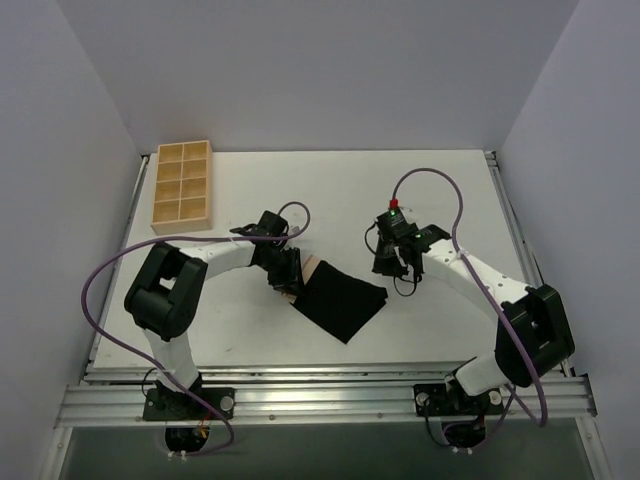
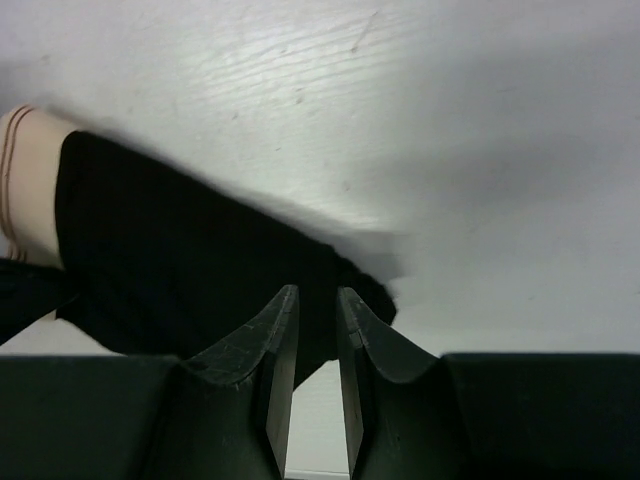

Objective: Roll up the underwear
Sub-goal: Fold the underwear

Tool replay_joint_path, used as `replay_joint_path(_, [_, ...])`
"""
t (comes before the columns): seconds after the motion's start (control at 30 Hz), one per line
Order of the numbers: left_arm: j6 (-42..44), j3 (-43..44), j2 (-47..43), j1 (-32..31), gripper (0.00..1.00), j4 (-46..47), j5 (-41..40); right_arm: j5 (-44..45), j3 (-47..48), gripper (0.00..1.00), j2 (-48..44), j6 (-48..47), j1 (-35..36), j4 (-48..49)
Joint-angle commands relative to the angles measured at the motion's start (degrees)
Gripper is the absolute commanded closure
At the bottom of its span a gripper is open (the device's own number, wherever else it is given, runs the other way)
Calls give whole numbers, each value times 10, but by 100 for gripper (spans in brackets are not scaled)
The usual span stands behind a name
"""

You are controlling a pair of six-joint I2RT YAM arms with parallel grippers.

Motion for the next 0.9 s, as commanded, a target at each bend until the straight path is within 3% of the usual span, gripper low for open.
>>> replay_joint_path(0.0, [20,-8,-3,1,65,-1,-37,-18,1,81,-8,36,43,-5])
replay_joint_path(0.2, [28,-17,-6,1,66,0,-48,-4,-76,82,3,43,42,18])
replay_joint_path(0.4, [52,-20,-6,5,65,-24,-53,17,-130,83,32,9,-9,43])
replay_joint_path(0.6, [51,-24,-12,2,64,-20,-39,5,-126,83,41,-24,-11,61])
replay_joint_path(0.87, [53,0,-54,1,61,-57,-52,41,-58,83,-34,0,0,-48])
